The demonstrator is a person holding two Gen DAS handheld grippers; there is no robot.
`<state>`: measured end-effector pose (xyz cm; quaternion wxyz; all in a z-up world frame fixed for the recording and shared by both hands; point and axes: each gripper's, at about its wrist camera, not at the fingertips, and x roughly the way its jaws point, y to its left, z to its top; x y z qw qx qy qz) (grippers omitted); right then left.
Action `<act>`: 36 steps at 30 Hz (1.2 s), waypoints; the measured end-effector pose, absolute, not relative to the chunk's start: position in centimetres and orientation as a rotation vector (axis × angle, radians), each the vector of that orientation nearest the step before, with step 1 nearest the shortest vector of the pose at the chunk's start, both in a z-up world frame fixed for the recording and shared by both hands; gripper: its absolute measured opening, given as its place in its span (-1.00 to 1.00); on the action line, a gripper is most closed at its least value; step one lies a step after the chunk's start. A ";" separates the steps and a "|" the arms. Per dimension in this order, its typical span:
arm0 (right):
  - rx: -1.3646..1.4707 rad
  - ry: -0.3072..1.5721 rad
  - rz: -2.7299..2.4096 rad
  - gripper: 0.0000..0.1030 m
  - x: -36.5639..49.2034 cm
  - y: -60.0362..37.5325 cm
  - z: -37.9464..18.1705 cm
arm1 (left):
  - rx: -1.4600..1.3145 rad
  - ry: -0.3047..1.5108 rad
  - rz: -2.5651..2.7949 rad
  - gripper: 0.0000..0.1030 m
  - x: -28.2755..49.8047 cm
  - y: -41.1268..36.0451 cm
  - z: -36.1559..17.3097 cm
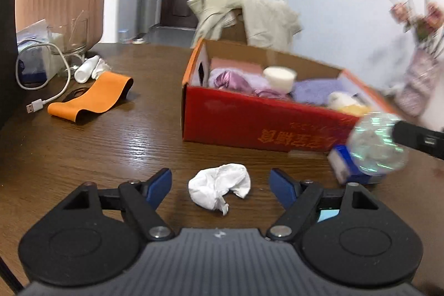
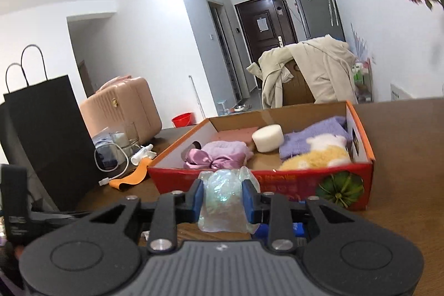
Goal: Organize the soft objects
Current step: 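Grasp the clear iridescent bag with the right gripper while the left grasps the white cloth, then lower the bag into the box with the right gripper while the left drops the cloth in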
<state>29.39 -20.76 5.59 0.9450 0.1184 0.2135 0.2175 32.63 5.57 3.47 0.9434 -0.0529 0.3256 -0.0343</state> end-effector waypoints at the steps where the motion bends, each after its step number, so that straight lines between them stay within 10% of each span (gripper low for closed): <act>1: 0.243 0.429 0.458 -0.43 29.3 -21.0 5.2 | -0.095 0.667 -0.047 0.38 33.0 5.1 3.2; 8: 0.297 0.378 0.540 -0.43 28.6 -22.5 4.1 | -0.066 0.662 0.041 -0.47 33.0 3.6 2.4; 25: 0.233 0.382 0.535 -0.43 26.0 -22.7 4.6 | -0.085 0.554 -0.048 -0.49 26.3 1.7 7.3; 36: 0.137 0.419 0.475 -0.42 35.4 -24.7 9.9 | -0.105 0.509 -0.347 -0.48 40.4 -1.1 13.4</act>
